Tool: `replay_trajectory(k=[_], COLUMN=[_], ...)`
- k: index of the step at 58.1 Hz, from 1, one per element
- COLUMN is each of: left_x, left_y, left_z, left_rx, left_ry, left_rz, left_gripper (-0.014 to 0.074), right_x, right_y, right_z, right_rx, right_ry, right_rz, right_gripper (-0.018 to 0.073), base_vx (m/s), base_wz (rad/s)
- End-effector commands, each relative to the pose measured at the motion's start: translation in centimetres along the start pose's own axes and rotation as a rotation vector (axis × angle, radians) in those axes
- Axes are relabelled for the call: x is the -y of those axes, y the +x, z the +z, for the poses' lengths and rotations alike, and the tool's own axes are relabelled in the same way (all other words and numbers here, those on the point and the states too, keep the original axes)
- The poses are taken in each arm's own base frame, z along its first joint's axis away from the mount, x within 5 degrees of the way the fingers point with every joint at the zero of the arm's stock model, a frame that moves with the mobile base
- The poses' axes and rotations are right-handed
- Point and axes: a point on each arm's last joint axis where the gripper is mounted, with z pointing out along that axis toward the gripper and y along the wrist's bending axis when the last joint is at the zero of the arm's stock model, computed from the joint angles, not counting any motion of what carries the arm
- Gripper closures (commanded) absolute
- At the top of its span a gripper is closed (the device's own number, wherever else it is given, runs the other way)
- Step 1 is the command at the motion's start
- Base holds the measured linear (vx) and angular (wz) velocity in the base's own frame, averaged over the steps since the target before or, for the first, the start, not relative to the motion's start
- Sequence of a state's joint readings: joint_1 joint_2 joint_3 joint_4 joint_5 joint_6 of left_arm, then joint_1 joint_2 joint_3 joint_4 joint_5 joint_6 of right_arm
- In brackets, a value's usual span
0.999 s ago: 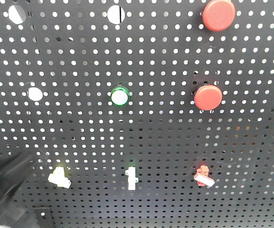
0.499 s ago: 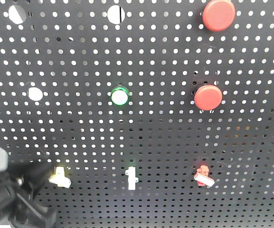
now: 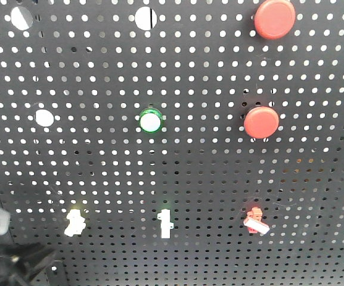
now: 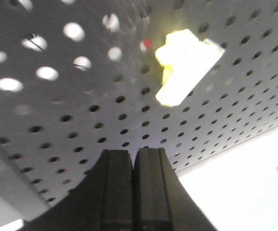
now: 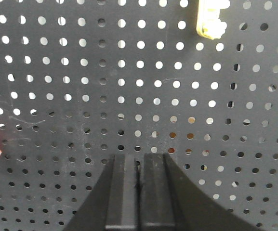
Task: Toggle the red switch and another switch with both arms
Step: 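Push the yellow-white switch lever upward with the left gripper, then move the right gripper to the red-white toggle switch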
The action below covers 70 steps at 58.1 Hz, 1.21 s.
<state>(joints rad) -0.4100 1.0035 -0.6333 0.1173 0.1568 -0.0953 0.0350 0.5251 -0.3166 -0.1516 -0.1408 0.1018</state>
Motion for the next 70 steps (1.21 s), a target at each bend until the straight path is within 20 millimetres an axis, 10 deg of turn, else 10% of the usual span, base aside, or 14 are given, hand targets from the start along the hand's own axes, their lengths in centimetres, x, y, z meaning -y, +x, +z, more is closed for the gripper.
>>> replay_trajectory(k=[1,40,70], left_x=[0.1,0.0,0.0], left_y=[-2.8,-4.3,-4.3], left_z=[-2.3,-5.6,-5.7], left_rx=[0.2,0.38,0.382], left_ry=[0.012,0.018,0.018], left_rz=[-0.021,-0.028,-0.028], left_gripper=[0.0594,0.0594,0.0594], right_x=[-0.2,-9.0,-9.6], right_y=[-2.0,-5.2,-2.6], right_z=[0.1,7.8,10.2], right_rx=[0.126,0.173,-0.082], right_ry=[-0.019,-0.509,-0.466], right_rz=[-0.011,-0.004,0.083], right_gripper=[0.0566,0.0566,0.0566], base_vx=[0.0,0.0,0.0], base_wz=[0.0,0.0,0.0])
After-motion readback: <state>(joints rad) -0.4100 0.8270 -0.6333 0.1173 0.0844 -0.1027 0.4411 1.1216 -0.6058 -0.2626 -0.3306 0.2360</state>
